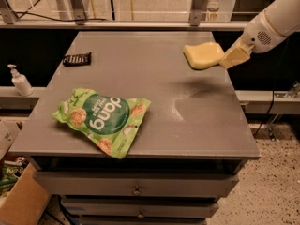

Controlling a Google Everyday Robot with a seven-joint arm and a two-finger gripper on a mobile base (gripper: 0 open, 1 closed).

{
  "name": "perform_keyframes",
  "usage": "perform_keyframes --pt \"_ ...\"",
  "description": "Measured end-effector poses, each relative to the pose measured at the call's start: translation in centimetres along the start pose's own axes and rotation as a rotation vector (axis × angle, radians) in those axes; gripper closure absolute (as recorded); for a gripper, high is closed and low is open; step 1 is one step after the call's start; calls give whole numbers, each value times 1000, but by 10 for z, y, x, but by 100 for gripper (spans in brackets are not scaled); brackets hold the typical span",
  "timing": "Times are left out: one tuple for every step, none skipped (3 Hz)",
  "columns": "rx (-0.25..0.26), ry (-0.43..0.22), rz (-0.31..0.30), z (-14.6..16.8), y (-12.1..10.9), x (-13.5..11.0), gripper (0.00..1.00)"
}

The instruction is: Move sponge near green rice chip bag

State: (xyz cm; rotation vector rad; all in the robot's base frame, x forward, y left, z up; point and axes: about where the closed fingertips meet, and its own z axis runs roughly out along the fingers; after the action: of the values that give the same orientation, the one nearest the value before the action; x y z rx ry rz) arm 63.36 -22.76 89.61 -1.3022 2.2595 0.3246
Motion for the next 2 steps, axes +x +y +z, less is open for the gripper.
perform_keyframes --pt "96 18 -121 -11 22 3 100" --pt "157 92 -203 12 39 19 100"
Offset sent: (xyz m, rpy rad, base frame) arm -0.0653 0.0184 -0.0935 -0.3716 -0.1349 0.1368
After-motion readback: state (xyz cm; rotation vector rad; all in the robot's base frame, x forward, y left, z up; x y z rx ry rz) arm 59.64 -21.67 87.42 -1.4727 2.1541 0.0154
